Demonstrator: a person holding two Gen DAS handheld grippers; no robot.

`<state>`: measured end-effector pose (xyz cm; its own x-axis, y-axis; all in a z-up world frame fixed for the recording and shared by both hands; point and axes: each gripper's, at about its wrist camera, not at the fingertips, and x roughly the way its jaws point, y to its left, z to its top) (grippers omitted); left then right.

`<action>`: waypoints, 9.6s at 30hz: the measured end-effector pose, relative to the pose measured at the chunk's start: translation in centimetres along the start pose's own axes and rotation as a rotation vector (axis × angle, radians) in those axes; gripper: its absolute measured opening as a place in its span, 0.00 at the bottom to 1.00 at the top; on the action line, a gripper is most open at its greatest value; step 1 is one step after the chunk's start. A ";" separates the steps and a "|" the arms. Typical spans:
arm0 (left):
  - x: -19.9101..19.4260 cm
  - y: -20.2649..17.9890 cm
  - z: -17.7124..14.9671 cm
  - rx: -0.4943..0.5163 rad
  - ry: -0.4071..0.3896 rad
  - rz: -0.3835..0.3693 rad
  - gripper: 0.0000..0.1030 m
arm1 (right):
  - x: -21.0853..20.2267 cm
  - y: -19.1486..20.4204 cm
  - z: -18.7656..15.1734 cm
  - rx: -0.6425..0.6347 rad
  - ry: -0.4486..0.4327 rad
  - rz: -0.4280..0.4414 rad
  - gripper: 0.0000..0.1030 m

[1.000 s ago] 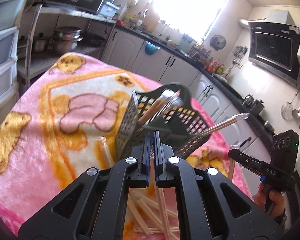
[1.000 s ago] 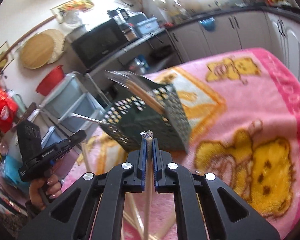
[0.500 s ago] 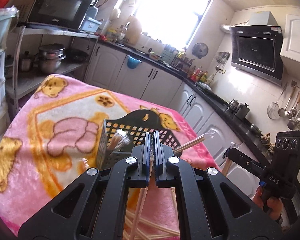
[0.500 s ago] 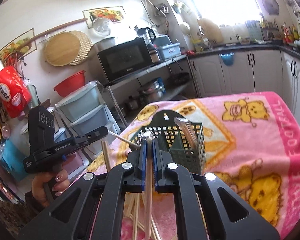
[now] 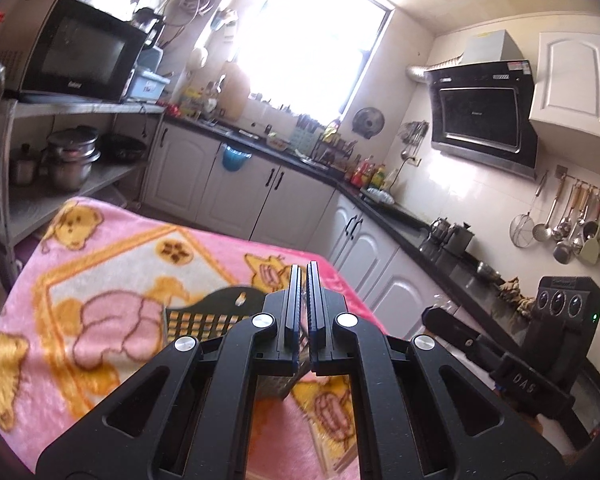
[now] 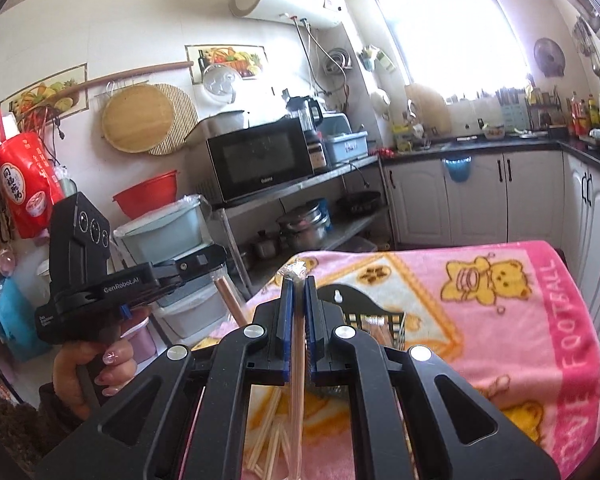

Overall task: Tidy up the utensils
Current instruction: 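Raise both held chopsticks and carry them above the green basket, then open both tools to release the chopsticks into the basket, then pull both open tools back and lower them toward the loose chopsticks, then close left tool on a chopstick while right tool grasps another chopstick, then lift both held chopsticks up and over the green mesh basket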

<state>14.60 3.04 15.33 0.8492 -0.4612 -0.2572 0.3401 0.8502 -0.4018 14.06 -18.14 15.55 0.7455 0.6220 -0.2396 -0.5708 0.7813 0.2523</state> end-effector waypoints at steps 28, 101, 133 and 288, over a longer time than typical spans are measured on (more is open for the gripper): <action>1.4 -3.3 7.4 0.069 -0.148 -0.071 0.01 | 1.1 -1.1 7.0 -0.053 -0.171 -0.056 0.06; 6.8 1.8 -0.7 -0.068 0.055 0.071 0.20 | 6.2 -7.1 -1.3 0.115 0.046 -0.176 0.44; -1.8 1.2 -5.1 -0.074 0.044 0.138 0.83 | -1.1 -4.1 -6.5 0.048 0.184 -0.156 0.60; 0.4 -4.5 1.7 -0.034 -0.083 -0.132 0.00 | -6.5 1.8 -0.1 -0.131 -0.093 -0.011 0.01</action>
<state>14.09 -0.56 18.59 0.8288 -0.5448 -0.1274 0.4384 0.7739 -0.4571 8.14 -20.77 17.47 0.7768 0.6110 -0.1526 -0.5982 0.7916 0.1244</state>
